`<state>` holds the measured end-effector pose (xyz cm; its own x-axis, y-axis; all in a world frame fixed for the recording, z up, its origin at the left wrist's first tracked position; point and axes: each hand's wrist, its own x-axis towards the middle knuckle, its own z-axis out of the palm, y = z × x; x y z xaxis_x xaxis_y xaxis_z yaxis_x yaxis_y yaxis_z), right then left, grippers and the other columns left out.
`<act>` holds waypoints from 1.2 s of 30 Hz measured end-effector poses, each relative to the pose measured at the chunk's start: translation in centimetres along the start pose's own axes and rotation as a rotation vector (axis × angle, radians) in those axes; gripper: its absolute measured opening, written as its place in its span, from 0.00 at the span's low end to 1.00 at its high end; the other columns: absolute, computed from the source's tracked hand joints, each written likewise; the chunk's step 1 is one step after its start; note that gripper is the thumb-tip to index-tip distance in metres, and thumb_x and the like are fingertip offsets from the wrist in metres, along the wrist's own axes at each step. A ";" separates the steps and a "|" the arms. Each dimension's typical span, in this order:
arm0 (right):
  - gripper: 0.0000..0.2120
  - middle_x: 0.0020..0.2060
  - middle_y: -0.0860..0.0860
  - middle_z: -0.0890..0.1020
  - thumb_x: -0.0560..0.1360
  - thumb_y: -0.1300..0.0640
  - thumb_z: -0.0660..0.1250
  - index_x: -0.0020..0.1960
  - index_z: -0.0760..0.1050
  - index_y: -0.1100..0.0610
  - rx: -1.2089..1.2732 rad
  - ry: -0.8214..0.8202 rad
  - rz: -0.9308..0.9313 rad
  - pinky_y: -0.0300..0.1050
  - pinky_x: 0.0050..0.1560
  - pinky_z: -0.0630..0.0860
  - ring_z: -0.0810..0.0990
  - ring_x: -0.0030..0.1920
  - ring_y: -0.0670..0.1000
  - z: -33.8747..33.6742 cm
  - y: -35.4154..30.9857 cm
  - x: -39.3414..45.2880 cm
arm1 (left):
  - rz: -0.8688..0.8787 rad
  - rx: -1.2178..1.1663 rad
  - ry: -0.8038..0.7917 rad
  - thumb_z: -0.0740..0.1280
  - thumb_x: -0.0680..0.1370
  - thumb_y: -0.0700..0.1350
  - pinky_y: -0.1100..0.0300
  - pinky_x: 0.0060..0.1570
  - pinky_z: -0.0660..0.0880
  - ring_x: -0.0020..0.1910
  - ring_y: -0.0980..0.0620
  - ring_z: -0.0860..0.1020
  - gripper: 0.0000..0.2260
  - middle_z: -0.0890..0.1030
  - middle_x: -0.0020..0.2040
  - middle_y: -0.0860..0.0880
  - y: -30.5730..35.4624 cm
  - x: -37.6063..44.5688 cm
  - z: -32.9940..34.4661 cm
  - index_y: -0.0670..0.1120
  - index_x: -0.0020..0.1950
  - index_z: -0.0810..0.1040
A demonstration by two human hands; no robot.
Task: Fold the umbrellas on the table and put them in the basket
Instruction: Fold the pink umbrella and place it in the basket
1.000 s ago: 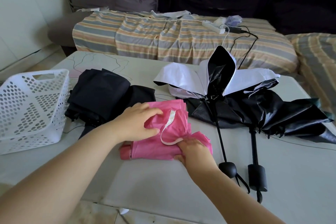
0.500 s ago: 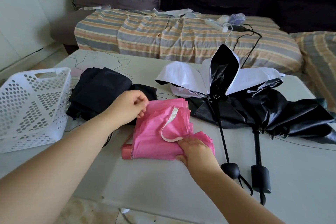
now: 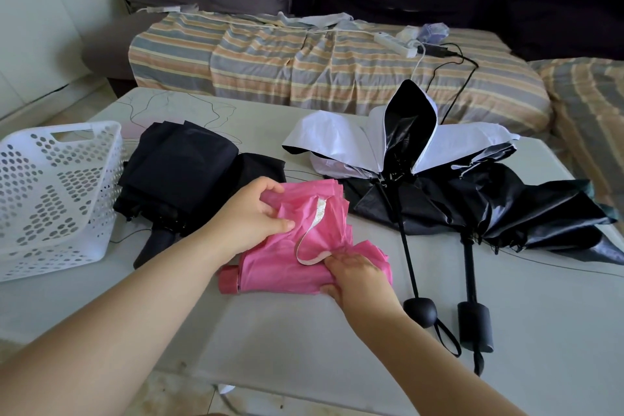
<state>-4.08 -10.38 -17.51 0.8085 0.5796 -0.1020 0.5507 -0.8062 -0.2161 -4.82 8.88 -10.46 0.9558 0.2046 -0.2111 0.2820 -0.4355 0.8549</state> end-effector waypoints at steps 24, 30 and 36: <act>0.47 0.47 0.51 0.85 0.49 0.52 0.84 0.63 0.66 0.41 -0.169 0.346 -0.226 0.41 0.46 0.80 0.85 0.45 0.49 2.5 1.3 -0.5 | 0.031 0.071 0.094 0.68 0.77 0.41 0.58 0.42 0.71 0.38 0.50 0.75 0.08 0.81 0.39 0.40 -2.3 1.8 -0.9 0.39 0.40 0.81; 0.48 0.46 0.51 0.85 0.47 0.50 0.85 0.62 0.66 0.40 -0.166 0.397 -0.260 0.39 0.45 0.79 0.85 0.43 0.48 2.6 1.7 -0.3 | 0.080 0.196 0.167 0.60 0.81 0.42 0.61 0.30 0.63 0.30 0.52 0.66 0.15 0.70 0.30 0.48 -2.7 1.9 -0.3 0.40 0.35 0.71; 0.46 0.46 0.50 0.86 0.48 0.51 0.84 0.62 0.66 0.41 -0.178 0.455 -0.283 0.40 0.44 0.79 0.85 0.43 0.48 2.7 1.7 -0.1 | 0.042 -0.120 0.081 0.72 0.74 0.43 0.57 0.50 0.76 0.45 0.48 0.80 0.02 0.83 0.45 0.43 -1.9 2.3 -0.5 0.45 0.45 0.82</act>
<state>-3.84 -11.49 -20.49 0.6101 0.6984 0.3742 0.7540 -0.6569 -0.0034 -3.18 10.60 -12.31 0.9553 0.2605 -0.1394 0.2255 -0.3380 0.9137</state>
